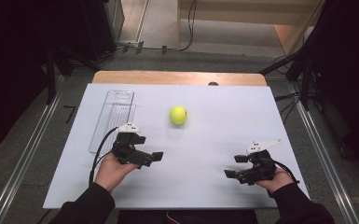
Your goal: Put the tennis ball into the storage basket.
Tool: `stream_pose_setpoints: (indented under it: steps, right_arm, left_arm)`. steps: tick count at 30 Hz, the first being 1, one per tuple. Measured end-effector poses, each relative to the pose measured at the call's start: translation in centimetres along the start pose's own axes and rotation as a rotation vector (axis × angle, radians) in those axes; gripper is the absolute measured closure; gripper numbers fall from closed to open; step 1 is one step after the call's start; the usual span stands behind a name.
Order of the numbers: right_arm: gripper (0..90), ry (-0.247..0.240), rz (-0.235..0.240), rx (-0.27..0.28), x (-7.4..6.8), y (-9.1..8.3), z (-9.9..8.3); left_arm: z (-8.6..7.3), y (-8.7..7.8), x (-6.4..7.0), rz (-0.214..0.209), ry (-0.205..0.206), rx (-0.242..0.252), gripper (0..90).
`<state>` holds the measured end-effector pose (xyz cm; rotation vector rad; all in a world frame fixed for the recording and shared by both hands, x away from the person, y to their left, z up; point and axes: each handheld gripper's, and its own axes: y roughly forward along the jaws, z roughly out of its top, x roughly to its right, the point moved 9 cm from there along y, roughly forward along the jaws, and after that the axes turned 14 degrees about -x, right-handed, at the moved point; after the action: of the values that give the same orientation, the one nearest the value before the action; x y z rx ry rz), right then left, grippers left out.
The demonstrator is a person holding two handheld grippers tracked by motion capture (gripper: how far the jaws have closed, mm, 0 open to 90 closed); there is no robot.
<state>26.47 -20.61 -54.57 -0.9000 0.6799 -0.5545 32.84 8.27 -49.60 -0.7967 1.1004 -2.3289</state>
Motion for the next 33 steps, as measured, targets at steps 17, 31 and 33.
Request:
stream_pose_setpoints:
  steps: [17, 31, 33]
  right_arm:
    - [19.7, 0.006, 0.004, 0.003, 0.0, 0.0, 0.0]
    - [19.7, 0.005, 0.006, 0.004, 0.0, 0.0, 0.0]
    - [19.7, 0.004, 0.008, 0.005, -0.1, 0.0, 0.1]
  left_arm:
    - [1.1, 1.0, -0.3, 0.001, 0.009, -0.02, 0.0]
    - [2.2, 1.6, -0.9, 0.017, 0.0, -0.014, 0.0]
    - [2.4, 1.8, -1.1, 0.023, 0.003, -0.017, 0.0]
